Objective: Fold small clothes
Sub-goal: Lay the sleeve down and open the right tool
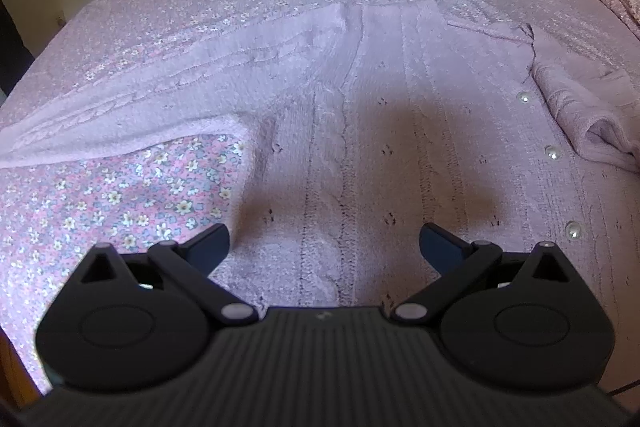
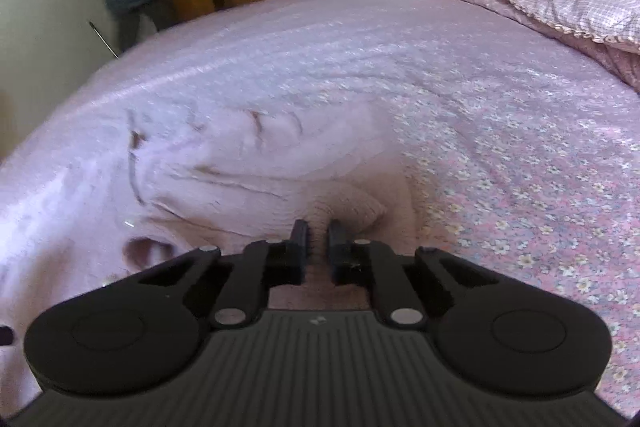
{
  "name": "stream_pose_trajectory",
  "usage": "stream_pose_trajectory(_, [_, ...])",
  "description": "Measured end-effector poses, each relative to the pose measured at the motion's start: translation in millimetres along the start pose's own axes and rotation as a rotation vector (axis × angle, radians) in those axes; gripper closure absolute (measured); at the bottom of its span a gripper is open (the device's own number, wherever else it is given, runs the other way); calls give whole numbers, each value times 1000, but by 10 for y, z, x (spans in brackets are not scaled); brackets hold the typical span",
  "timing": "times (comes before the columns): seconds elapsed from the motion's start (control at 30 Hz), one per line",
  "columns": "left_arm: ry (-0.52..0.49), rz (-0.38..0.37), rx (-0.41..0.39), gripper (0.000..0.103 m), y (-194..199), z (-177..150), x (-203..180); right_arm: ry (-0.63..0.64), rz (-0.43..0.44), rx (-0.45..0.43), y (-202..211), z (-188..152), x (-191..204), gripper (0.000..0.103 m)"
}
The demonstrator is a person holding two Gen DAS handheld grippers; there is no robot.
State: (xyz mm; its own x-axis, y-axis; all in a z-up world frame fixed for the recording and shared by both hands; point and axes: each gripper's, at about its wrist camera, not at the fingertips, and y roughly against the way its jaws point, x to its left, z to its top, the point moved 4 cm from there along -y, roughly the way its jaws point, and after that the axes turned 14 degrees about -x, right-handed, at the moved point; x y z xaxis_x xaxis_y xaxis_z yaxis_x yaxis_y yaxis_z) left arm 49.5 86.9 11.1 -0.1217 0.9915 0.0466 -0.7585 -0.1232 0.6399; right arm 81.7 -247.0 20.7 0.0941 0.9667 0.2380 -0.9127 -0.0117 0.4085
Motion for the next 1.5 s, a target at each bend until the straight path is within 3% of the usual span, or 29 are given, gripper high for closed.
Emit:
stream_pose_trajectory(0.2, [6,0,-17,0,57,28,36,-43,140,-45,125,281,313,93])
stream_pose_trajectory(0.57, [25,31,-57,0,183,73,270,-11,420,-22,-5,665,1657,93])
stream_pose_trajectory(0.8, [72,65,-67,0,228,46,537,126,489,77,-296,418,2446,93])
stream_pose_trajectory(0.97, [100,72,-59,0,233,-16,685,186,525,163,-473,77,2734,91])
stream_pose_trajectory(1.0, [100,72,-58,0,229,-25,697,179,533,171,-459,42,2756,90])
stream_pose_trajectory(1.07, [95,70,-56,0,208,-34,703,176,544,168,-408,8,2754,77])
stream_pose_trajectory(1.13, [89,70,-51,0,174,-34,704,192,539,154,-339,-1,2707,58])
stream_pose_trajectory(1.3, [81,56,-53,0,86,33,632,210,514,126,-106,3,2354,52])
stream_pose_trajectory(1.5, [45,26,-71,0,6,231,427,208,369,164,-10,0,1578,50])
